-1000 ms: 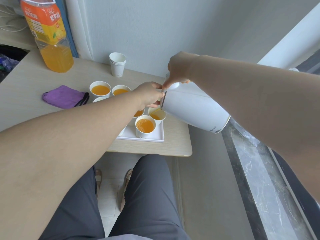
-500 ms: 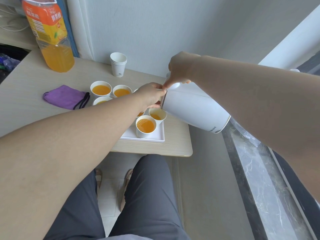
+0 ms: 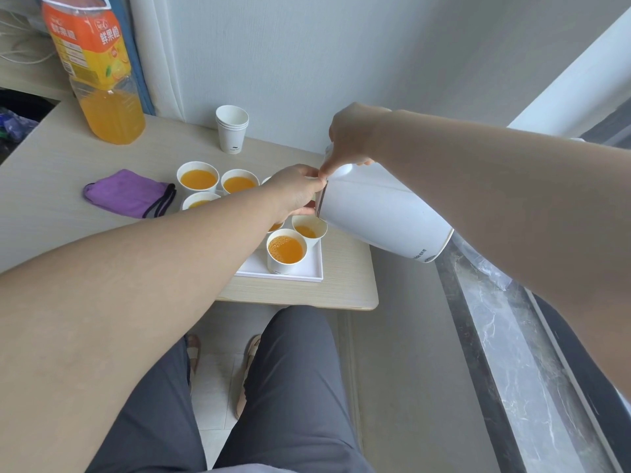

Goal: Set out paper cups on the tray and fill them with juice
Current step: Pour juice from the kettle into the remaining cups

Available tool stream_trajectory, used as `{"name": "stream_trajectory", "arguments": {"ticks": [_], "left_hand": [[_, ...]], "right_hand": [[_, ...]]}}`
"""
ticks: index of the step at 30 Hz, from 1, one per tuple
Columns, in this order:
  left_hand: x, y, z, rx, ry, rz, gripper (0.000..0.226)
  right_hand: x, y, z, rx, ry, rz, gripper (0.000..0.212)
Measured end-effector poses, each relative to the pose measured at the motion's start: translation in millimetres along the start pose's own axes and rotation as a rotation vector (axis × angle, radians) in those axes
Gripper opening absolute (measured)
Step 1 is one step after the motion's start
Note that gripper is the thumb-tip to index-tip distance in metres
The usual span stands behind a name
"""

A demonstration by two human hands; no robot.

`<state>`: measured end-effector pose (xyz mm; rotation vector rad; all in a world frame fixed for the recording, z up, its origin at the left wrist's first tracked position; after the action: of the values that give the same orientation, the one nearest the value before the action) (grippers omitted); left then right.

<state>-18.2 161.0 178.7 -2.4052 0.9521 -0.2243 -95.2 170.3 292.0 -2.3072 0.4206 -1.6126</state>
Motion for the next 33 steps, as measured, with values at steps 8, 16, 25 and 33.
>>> {"name": "stream_trajectory", "arguments": {"ticks": [8, 16, 25, 33], "left_hand": [[3.2, 0.6, 3.8, 0.005, -0.017, -0.008, 0.034], [6.9, 3.8, 6.8, 0.016, -0.020, -0.019, 0.035], [7.8, 8.5, 13.6, 0.034, -0.028, -0.016, 0.035], [6.5, 8.2, 15.3, 0.046, -0.039, -0.013, 0.036]], "right_hand": [[-1.6, 4.1, 3.0, 0.005, 0.012, -0.011, 0.047], [-4.7, 9.6, 5.2, 0.013, 0.011, -0.003, 0.048], [-11.0, 13.7, 6.8, 0.013, 0.038, -0.001, 0.048], [-15.8, 12.0, 5.6, 0.010, 0.073, -0.037, 0.047]]}}
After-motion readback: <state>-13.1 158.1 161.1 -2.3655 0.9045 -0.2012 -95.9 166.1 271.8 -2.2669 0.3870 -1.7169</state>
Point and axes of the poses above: each hand's wrist, its own y-axis towards the middle knuckle, its own x-axis out of the back of the hand, z = x × y, the point moved 4 cm from there along y, towards the middle knuckle, and after that the axes turned 14 degrees about x, right-handed, at the moved point
